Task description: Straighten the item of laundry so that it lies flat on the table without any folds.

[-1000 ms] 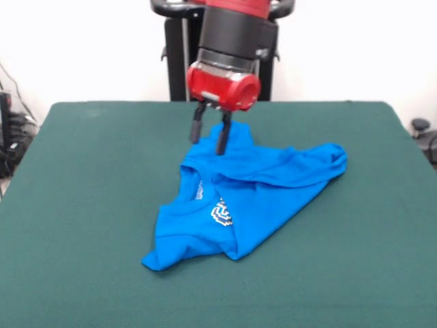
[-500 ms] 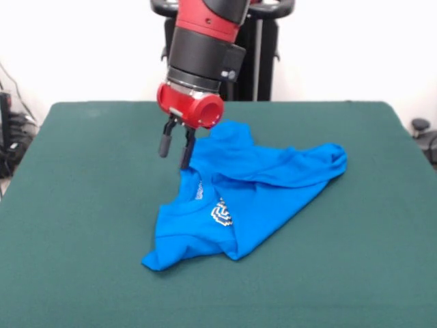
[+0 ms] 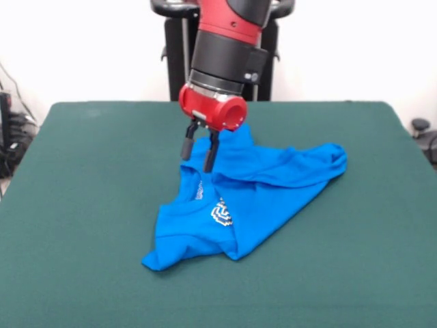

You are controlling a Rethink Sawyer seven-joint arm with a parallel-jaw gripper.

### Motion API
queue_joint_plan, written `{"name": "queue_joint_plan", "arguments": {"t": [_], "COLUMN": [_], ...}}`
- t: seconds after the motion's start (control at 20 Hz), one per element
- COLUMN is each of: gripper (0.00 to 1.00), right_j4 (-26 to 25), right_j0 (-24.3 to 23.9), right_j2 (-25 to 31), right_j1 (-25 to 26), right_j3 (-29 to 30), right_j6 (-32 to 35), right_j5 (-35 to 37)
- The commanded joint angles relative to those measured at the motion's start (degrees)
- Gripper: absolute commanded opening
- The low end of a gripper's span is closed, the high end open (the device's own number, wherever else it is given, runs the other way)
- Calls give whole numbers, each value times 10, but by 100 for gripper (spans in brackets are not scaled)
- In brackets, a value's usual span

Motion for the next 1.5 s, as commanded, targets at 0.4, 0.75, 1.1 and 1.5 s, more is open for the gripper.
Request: {"name": "queue_joint_plan", "arguments": {"t": [0.4,0.75,1.1,1.5], "gripper": [100,100,100,100], "right_j4": [41,39,34,41], "right_j0": [26,32,16,12], "right_j2": [50,43,63,73], "right_j1": [19,35,50,46], "right_j3": [-20,-12,-12,-6], "right_j6": [176,186,201,210], "right_j5": [-19,-45,-54,-45]}}
